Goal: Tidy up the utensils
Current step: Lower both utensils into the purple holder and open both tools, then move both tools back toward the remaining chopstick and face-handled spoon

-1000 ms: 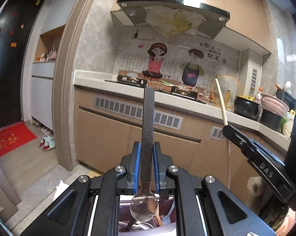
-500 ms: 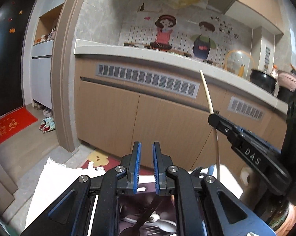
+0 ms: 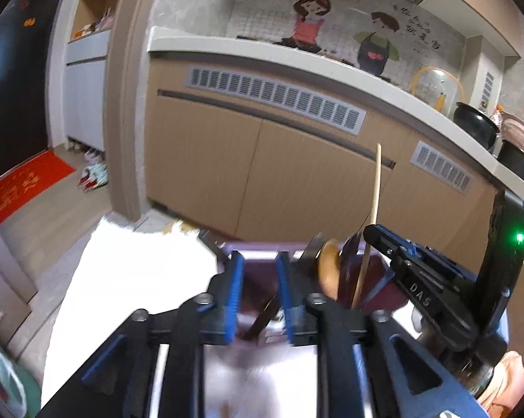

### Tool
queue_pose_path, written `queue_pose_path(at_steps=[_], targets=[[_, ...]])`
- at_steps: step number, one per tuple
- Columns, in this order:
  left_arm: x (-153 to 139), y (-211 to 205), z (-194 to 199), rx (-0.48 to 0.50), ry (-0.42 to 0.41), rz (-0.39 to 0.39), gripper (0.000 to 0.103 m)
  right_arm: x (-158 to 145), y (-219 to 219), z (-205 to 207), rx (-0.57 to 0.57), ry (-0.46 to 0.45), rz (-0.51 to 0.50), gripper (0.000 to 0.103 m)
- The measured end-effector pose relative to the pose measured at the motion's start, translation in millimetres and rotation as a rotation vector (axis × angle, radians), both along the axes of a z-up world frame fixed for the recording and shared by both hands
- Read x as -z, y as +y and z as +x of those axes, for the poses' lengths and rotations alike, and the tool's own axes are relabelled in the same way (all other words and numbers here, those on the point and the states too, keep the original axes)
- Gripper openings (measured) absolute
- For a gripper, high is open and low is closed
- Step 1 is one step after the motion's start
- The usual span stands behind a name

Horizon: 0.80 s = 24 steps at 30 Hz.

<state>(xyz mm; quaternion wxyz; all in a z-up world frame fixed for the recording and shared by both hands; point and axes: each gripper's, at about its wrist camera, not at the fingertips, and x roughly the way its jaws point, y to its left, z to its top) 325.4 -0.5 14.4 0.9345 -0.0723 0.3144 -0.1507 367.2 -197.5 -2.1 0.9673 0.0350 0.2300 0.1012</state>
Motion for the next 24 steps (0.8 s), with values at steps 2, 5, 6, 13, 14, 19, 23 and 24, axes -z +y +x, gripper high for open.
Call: queue_pose_path(at_steps=[2,5,6,13,14,19,23,24], targets=[[4,5,-9,-0.026,0.034,0.04,0.033,-1,0,-6,-0.009,0.033,-0.001,0.01],[8,8,-22,-0.033,0.068,0.079,0.034,-8,-2,-21,-0.003,0.039,-0.007,0.019],[10,9,-28,-0.037,0.081,0.1,0.034,-11,-3,-28,0.001,0.04,-0.008,0.022],[15,19,-69,-0.047,0.115,0.143,0.05,-6,-14,-93,0.033,0.123,-0.065,0.049],[16,20,-73,-0.046,0.119,0.151,0.05,-3,-14,-100,0.031,0.144,-0.077,0.05],[32,23,-94,-0.044,0.171,0.206,0.056,29,-19,-144,0.021,0.282,-0.121,0.05],[55,27,-109,-0.029,0.252,0.237,0.058,52,-23,-180,0.03,0.361,-0.156,0.051],[62,29,-112,-0.023,0.279,0.237,0.058,56,-26,-187,0.034,0.377,-0.151,0.053]])
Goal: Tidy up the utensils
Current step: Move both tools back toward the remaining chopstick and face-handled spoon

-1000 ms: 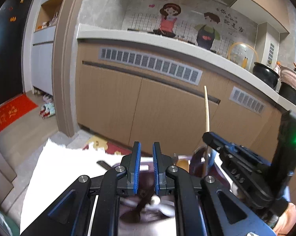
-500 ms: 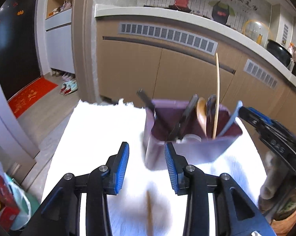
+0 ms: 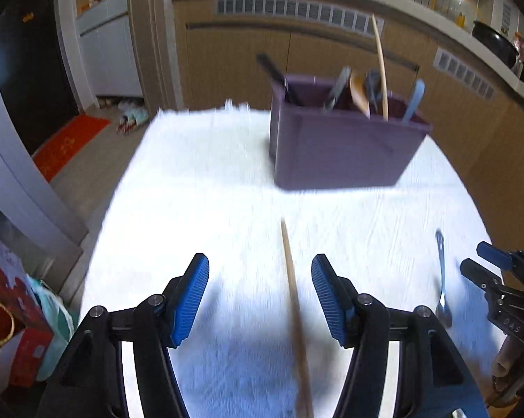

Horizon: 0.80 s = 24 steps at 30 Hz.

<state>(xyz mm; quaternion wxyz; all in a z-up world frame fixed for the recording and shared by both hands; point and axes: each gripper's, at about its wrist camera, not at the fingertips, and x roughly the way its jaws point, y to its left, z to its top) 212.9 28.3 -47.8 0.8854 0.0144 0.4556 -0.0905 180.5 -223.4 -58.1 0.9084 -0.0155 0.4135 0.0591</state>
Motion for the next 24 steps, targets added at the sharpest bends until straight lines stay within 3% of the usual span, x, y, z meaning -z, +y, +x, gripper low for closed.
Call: queue_pose_path(at_steps=[7,13,16,17,19,24], targets=[[19,1,-14,0.022,0.076,-0.006,0.058,28,-7,-25,0.047,0.113,0.093,0.055],[22,-2,-16,0.067,0.109,-0.026,0.059,41,11,-26,0.019,0.132,0.086,0.055],[25,-4,-4,0.09,0.155,-0.078,0.058,40,17,-20,0.021,0.118,0.068,0.058],[26,-5,0,0.09,0.166,-0.083,0.055,40,19,-17,0.022,0.117,0.068,0.06],[28,-12,9,0.099,0.174,-0.059,0.039,39,20,-17,0.027,0.108,0.054,0.063],[40,-28,32,0.104,0.243,0.003,0.026,39,25,-26,0.015,0.074,-0.046,0.063]])
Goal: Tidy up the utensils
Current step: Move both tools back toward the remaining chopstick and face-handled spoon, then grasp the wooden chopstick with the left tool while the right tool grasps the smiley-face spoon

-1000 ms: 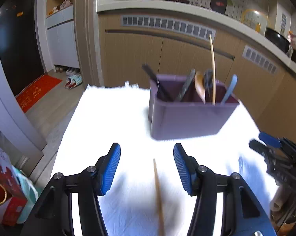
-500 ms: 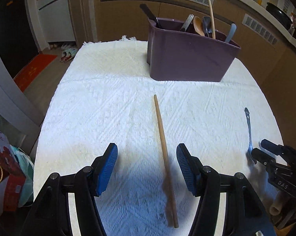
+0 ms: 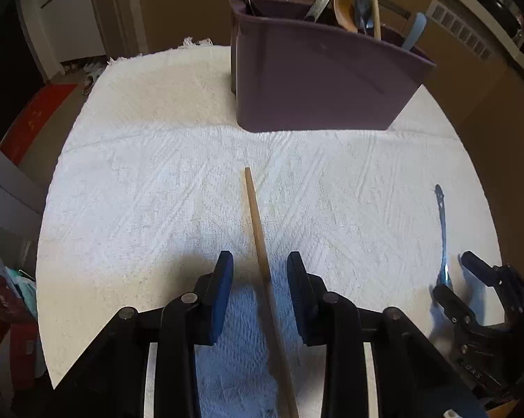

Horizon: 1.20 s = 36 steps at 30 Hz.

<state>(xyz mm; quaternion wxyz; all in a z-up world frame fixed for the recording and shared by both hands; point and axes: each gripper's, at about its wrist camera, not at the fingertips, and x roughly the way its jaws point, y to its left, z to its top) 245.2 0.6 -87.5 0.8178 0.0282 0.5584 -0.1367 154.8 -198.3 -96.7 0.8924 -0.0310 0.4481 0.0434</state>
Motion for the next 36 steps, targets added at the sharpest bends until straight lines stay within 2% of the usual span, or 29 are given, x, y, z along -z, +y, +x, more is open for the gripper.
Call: queue_pose_path(at_steps=[2,7,11,12,13,15,19,21,23,28,30,32,36], targets=[[9,-3,6,-0.003,0.045,0.003,0.025,-2,-1,-4,-0.006,-0.008,-0.005,0.063],[10,-14,5,0.026,0.047,0.031,0.025,-9,-9,-11,0.005,-0.04,-0.03,0.064],[11,-24,-10,0.093,0.026,0.074,0.024,-10,-17,-9,0.028,-0.036,-0.018,0.065],[12,-25,-13,0.101,0.022,0.08,0.021,-11,-18,-9,0.03,-0.038,-0.015,0.065],[12,-27,-16,0.105,0.015,0.082,0.013,-12,-18,-10,0.03,-0.04,-0.014,0.066],[11,-26,-22,0.118,0.014,0.053,0.004,-13,-16,-10,0.026,-0.045,-0.013,0.069],[-10,-20,-39,0.114,-0.063,-0.015,0.004,-17,-12,-16,0.001,-0.068,-0.009,0.079],[-26,-9,-38,0.079,-0.081,-0.073,0.004,-19,-13,-19,-0.003,-0.081,-0.013,0.09],[-36,2,-39,0.04,-0.097,-0.127,0.004,-18,-14,-21,0.0,-0.085,-0.015,0.092],[-47,12,-39,-0.007,-0.093,-0.218,0.004,-7,-11,-15,0.015,-0.038,-0.012,0.09],[-45,12,-36,-0.001,-0.092,-0.224,0.004,-3,-8,-11,0.02,-0.02,-0.028,0.075],[-44,10,-40,0.003,-0.093,-0.223,0.004,3,-7,-5,0.014,0.014,-0.038,0.065],[-41,18,-44,-0.016,-0.083,-0.23,0.004,4,-14,-6,0.022,0.025,-0.074,0.065]])
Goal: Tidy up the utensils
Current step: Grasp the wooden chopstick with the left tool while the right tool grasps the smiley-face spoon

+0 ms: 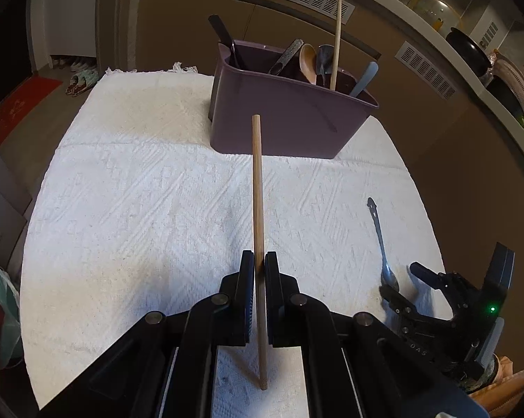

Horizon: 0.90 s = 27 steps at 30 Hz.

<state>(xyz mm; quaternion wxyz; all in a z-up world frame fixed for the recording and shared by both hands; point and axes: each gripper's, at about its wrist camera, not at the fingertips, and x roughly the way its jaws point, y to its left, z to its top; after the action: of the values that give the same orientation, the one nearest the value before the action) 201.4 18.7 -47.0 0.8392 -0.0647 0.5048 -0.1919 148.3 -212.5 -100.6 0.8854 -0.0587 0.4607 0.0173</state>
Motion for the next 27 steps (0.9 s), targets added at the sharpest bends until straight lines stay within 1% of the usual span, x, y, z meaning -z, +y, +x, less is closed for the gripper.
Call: queue_pose_path(at_steps=[2,7,8,9,10,11,12,15,17,18,20,22,23,24,26,27], targets=[[4,3,1,-0.011,0.013,-0.006,0.004,-1,-9,-3,0.011,0.0,-0.025,0.065],[13,1,5,-0.003,0.039,-0.022,0.004,-16,-18,-4,-0.027,-0.026,0.03,0.065],[14,-1,6,0.002,0.04,-0.023,0.004,-20,-19,1,-0.031,-0.035,0.038,0.061],[15,-3,6,0.006,0.041,-0.026,0.004,-24,-19,8,-0.033,-0.038,0.048,0.049],[15,-3,5,0.008,0.041,-0.03,0.004,-26,-19,18,-0.033,-0.032,0.054,0.043],[15,-3,5,0.011,0.042,-0.035,0.004,-26,-19,28,-0.032,-0.024,0.054,0.034],[15,-2,4,0.012,0.043,-0.038,0.004,-25,-18,41,-0.03,-0.015,0.053,0.033],[18,3,3,0.008,0.051,-0.038,0.004,-19,-17,72,0.001,0.004,0.063,0.032],[20,10,2,0.001,0.057,-0.027,0.004,-13,-17,91,0.019,0.022,0.081,0.032],[22,13,2,-0.009,0.06,-0.023,0.004,-9,-16,98,0.033,0.031,0.074,0.032],[25,20,3,-0.027,0.071,-0.019,0.004,0,-15,107,0.045,0.048,0.06,0.032],[28,23,4,-0.037,0.078,-0.011,0.004,1,-9,108,0.035,0.014,0.024,0.032],[29,23,4,-0.034,0.083,-0.007,0.005,1,-6,108,0.025,0.01,0.011,0.025],[30,21,5,-0.027,0.086,-0.006,0.006,0,-3,107,0.008,0.01,0.005,0.014],[32,16,7,-0.008,0.09,-0.002,0.008,0,5,105,-0.016,0.011,-0.026,0.013],[33,12,8,0.002,0.095,0.003,0.012,-1,6,102,-0.02,0.009,-0.028,0.013]])
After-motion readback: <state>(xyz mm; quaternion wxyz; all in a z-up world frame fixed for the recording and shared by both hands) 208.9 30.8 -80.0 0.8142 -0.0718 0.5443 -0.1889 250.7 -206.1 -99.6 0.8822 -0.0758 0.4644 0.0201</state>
